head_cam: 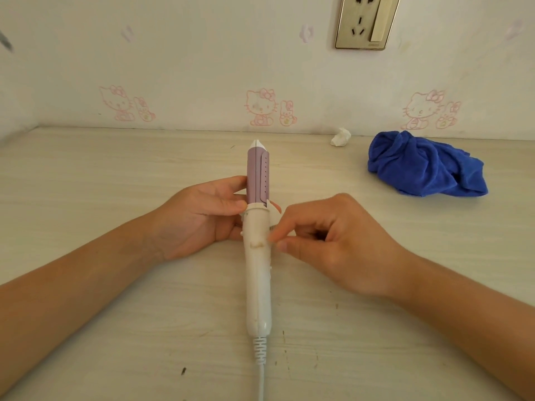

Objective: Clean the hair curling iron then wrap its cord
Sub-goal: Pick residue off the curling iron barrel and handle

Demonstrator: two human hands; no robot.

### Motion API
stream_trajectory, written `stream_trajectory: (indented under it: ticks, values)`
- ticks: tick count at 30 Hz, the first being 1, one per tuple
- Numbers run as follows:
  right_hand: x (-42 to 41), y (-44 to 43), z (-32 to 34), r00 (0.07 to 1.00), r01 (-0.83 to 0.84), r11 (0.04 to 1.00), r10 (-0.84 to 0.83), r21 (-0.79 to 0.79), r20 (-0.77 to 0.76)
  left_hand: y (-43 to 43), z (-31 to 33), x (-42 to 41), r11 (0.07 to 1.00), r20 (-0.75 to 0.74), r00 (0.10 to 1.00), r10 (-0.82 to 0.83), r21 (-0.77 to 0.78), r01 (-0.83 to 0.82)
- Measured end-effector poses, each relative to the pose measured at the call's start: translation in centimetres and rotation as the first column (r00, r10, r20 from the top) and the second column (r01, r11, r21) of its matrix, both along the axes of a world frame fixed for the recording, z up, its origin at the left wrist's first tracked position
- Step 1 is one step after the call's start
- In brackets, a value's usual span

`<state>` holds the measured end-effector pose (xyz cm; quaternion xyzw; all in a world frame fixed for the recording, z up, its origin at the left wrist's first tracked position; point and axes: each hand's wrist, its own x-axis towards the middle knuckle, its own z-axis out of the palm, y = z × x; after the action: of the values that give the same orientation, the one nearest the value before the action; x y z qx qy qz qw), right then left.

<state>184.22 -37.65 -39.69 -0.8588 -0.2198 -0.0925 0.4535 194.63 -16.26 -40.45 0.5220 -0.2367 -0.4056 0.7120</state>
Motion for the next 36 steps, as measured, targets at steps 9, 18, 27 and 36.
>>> stream_trajectory:
  ticks: [9, 18, 27, 36]
  values:
    - [0.14, -0.09, -0.04, 0.998, 0.054, 0.999, -0.055, 0.004, 0.041, -0.03, 0.11, -0.05, 1.000, -0.007, 1.000, 0.012, 0.005, -0.012]
    - [0.32, -0.19, -0.06, 0.998, 0.052, 0.998, -0.052, 0.019, 0.034, -0.04, 0.18, -0.11, 1.000, 0.004, 1.000, 0.020, 0.016, -0.020]
    - [-0.02, 0.09, -0.21, 0.995, 0.063, 0.998, -0.060, -0.027, 0.080, 0.04, 0.01, 0.11, 1.000, 0.007, 1.000, 0.005, -0.007, -0.005]
    - [0.23, -0.13, -0.01, 0.992, 0.092, 0.996, -0.093, 0.015, 0.088, 0.10, -0.20, 0.40, 1.000, 0.038, 0.999, -0.016, -0.014, 0.016]
